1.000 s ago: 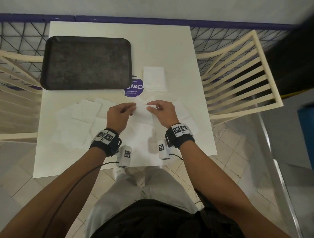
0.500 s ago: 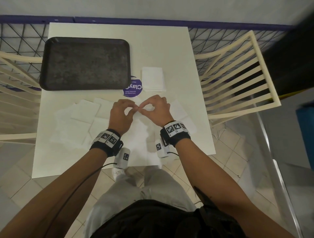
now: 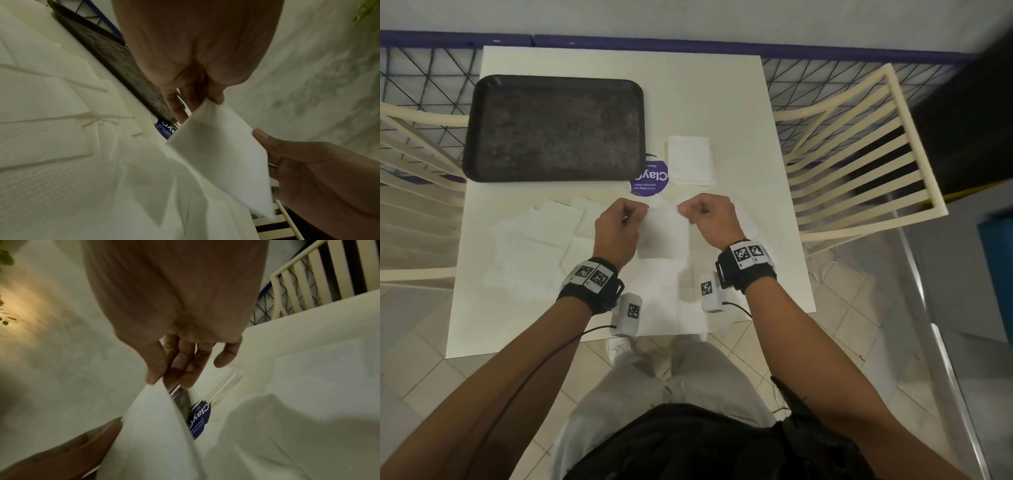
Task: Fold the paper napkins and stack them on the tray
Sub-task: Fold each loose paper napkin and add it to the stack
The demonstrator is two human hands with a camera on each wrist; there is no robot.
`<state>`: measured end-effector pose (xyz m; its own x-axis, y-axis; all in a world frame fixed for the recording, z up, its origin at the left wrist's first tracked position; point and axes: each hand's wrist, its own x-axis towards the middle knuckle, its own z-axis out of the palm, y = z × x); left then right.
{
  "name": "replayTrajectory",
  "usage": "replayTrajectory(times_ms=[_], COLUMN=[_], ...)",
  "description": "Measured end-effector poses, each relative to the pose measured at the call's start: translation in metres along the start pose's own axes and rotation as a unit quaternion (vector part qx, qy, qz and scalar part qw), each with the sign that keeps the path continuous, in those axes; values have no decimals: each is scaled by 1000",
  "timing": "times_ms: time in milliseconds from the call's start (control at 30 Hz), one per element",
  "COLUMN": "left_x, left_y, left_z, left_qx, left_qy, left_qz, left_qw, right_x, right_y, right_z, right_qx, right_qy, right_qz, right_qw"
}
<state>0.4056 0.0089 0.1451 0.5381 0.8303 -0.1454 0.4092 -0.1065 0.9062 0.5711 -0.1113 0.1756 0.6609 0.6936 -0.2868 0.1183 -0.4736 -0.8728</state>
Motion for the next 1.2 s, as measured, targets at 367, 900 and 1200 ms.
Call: replayTrajectory(times_ms=[367,900,1200], left_x=[4,4,-6], left_y=[1,-25,-53], left_z=[7,16,28], left_qx=[7,41,94], left_qy=[52,-92,-173], left_qz=[14,-81,-151], left_qw=[999,992,969], right_x=[-15,82,160], right_y=[1,1,5], right_z=[22,-18,-27], right_qx=[-1,-83,-119], right_qy=[-8,81,103], right_qz=[68,65,121], right_qw=[998,991,980])
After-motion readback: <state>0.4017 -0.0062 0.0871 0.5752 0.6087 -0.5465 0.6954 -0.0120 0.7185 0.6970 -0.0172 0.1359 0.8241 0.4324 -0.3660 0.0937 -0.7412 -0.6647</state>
